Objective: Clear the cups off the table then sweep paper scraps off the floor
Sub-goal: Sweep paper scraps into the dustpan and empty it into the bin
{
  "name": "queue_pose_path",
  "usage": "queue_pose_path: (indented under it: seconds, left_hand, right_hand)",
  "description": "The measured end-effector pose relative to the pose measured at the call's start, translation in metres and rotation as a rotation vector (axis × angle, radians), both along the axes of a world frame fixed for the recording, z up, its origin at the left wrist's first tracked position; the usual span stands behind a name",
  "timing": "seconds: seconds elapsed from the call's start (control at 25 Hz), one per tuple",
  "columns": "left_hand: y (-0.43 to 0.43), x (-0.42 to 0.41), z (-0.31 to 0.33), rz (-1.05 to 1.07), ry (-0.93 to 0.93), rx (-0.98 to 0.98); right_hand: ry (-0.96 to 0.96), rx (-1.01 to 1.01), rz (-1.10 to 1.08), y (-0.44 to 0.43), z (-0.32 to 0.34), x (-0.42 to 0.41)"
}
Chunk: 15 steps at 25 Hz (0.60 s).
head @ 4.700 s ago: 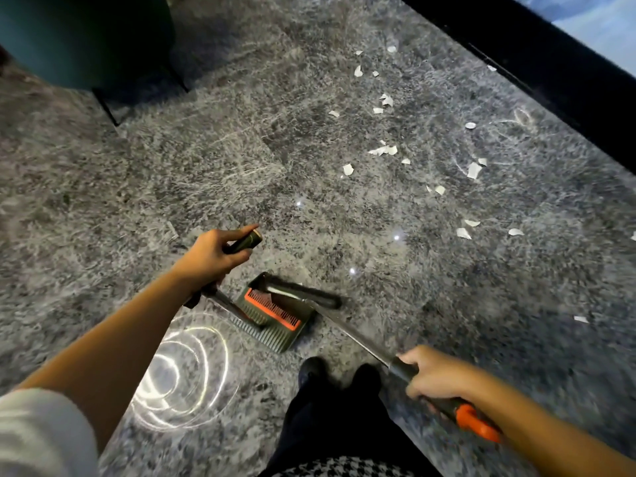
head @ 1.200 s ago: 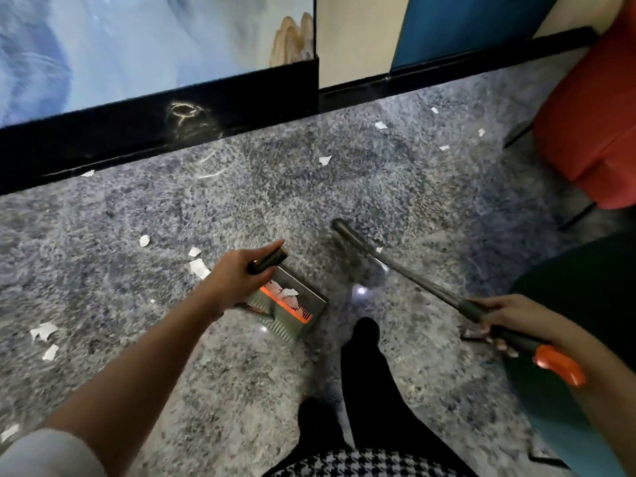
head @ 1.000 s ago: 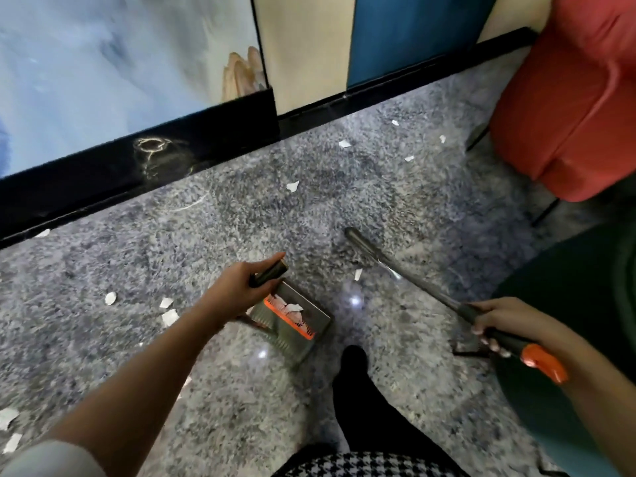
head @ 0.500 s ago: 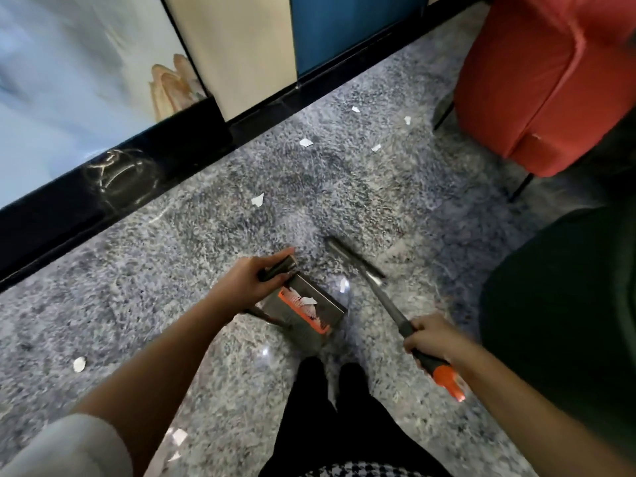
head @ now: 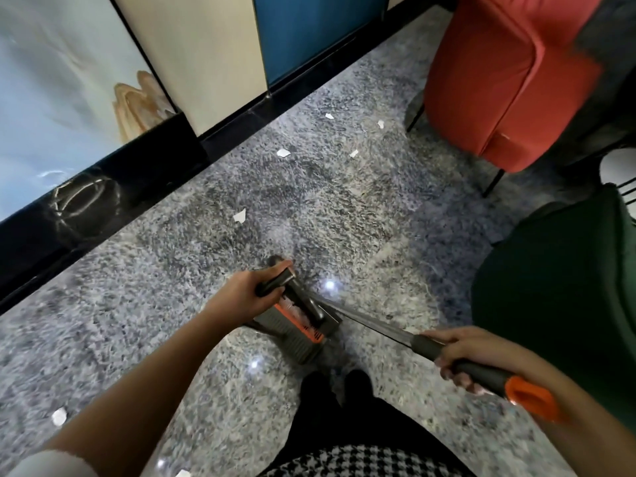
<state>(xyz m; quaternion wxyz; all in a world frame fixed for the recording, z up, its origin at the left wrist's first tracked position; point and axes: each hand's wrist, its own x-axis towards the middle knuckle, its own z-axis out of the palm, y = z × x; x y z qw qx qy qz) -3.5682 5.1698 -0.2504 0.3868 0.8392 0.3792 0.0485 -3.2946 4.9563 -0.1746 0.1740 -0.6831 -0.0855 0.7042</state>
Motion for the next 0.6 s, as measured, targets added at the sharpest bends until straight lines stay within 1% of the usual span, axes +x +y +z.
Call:
queue_pose_path:
  seconds: [0.12,0.28,0.44,0.6]
  left_hand:
    - [0.022,0.008,-0.001,0.005,-0.009,-0.021]
    - [0.055,0.031,0.002,0.064,-0.058,0.024]
    - [0.111,0.076,0.001,0.078,-0.084,0.033]
    - [0.18,0.138,-0.002,0.171,-0.086,0.039]
  right_hand:
    - [-0.052,0.044,0.02,0.014,0.01,0.002]
    - [-0.118,0.072,0.024,0.057,0.007,0.03]
    - [-0.216,0.06,-0.052,0.123,-0.014,0.103]
    - [-0.312,0.041,-0.105,0.195,-0.034,0.196]
